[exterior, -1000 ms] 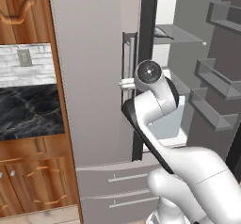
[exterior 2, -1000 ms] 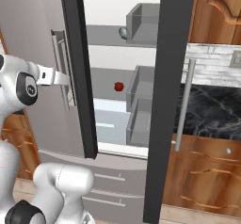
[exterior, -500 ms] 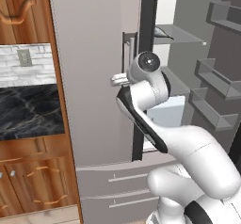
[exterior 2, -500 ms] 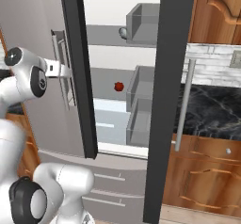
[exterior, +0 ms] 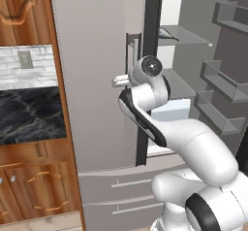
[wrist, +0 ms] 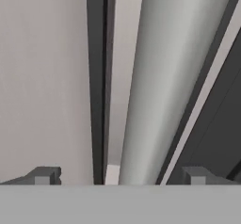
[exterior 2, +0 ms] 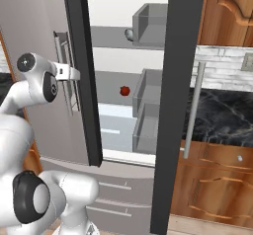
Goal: Gather the bell peppers from the fridge and place them on a tray on the dining counter. Then gather the fish and chicken drumstick from the fridge and place them on the other tray.
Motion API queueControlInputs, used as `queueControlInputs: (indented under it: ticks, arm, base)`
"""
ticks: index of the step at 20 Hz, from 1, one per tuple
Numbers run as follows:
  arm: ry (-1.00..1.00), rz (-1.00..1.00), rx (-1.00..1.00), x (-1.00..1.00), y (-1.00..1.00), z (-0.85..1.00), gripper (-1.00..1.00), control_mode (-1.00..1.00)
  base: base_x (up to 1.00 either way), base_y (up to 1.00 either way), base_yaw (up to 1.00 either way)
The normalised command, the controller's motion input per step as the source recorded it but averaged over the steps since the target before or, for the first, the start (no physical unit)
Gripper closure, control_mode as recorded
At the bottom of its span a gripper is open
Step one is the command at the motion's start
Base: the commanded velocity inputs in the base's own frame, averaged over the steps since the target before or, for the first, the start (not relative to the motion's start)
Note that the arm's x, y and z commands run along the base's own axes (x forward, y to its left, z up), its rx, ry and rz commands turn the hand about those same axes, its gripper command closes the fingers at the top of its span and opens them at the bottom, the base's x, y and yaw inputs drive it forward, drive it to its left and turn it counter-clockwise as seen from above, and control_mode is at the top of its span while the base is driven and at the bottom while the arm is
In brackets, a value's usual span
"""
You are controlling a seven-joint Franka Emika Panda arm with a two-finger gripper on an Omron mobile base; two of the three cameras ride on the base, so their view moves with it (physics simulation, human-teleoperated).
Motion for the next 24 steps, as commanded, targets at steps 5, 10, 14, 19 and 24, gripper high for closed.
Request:
queueControlInputs:
  ticks: [5,10,14,19,24]
  arm:
    - [-0.01,0.0,0.02,0.45,0.01,-0.12,-1.0,-1.0]
    - [0.0,0.0,0.04,0.51,0.0,-0.15,-1.0,-1.0]
    - [-0.08,0.0,0.05,0.46,0.0,-0.22,-1.0,-1.0]
    - [-0.07,0.0,0.06,0.53,0.0,-0.17,1.0,-1.0]
    - [-0.02,0.0,0.02,0.36,0.0,-0.08,1.0,-1.0]
  base:
    - [0.0,0.0,0.0]
    - [0.0,0.0,0.0]
    - [0.0,0.0,0.0]
    - [0.0,0.0,0.0]
    - [0.0,0.0,0.0]
